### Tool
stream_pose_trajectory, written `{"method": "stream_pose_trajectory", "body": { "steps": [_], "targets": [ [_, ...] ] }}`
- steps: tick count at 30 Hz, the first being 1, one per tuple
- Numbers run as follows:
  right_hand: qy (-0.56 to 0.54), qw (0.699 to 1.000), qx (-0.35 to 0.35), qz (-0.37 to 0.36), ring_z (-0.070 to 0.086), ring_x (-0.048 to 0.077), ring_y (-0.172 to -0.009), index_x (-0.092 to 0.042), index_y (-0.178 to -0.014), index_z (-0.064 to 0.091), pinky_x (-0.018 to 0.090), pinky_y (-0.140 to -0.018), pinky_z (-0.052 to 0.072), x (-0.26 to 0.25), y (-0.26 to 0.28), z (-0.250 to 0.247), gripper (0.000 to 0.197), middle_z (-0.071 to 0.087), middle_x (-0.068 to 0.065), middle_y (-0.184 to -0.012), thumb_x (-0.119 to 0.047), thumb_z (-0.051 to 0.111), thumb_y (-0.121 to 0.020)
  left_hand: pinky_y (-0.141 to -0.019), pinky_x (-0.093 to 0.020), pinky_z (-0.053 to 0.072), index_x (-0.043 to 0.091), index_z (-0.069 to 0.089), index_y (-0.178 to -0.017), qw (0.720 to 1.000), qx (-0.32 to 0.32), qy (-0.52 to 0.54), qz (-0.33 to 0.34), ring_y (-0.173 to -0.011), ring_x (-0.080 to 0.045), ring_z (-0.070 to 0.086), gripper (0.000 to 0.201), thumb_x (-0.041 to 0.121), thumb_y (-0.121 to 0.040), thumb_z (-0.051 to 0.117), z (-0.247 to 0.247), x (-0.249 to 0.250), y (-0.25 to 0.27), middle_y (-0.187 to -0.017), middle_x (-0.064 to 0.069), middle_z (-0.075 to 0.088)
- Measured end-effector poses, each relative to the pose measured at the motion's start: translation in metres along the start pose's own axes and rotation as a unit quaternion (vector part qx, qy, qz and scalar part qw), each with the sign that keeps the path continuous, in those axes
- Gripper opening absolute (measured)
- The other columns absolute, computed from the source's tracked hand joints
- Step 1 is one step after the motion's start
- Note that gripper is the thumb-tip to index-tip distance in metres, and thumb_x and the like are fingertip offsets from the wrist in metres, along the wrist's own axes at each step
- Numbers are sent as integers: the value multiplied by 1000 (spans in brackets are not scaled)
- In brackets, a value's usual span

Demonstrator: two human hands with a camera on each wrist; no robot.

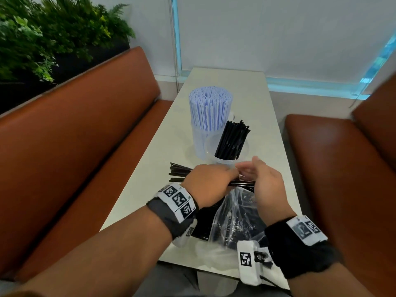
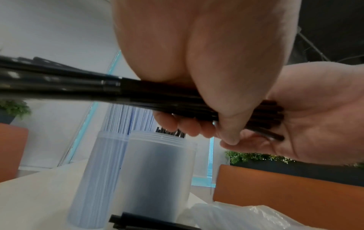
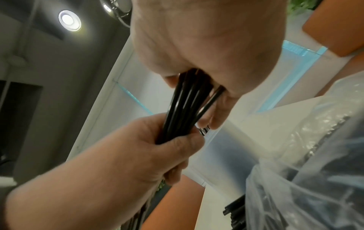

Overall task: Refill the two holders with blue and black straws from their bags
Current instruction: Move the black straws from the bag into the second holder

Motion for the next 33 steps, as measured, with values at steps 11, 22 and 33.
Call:
{"method": "stream_pose_trajectory", "body": {
  "steps": [11,22,33],
  "targets": [
    [-163,964,8,208,69,32,-110,-5,-113,68,44,-93,55,39,16,8,56,74,17,-113,-53,40,-104,-67,-31,52,38,63,-82,668,341,641,-160,-62,-15,56,13,29,-92,63,-78,-44,0,-66,6,57],
    [-106,956,-202,185,63,32,-122,-6,-128,66,48,-103,50,24,29,39,57,68,18,-127,-51,40,-103,-70,-27,55,26,58,-87,645,299,682,-174,-66,-18,61,10,27,-97,61,-49,-41,-1,-70,0,59],
    [361,901,-226,-78,66,5,-80,-35,-99,54,36,-81,54,7,17,41,17,71,-15,-89,-48,44,-104,-68,-35,57,21,63,-89,608,271,721,-193,-65,-18,62,4,19,-92,64,-53,-49,-13,-69,1,61]
  ]
}}
Point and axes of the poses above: each hand's wrist, its own y-axis away from the middle knuckle, its own z-axis out of the palm, x = y × z, the point moved 9 cm from there along -y, towards the middle knuckle
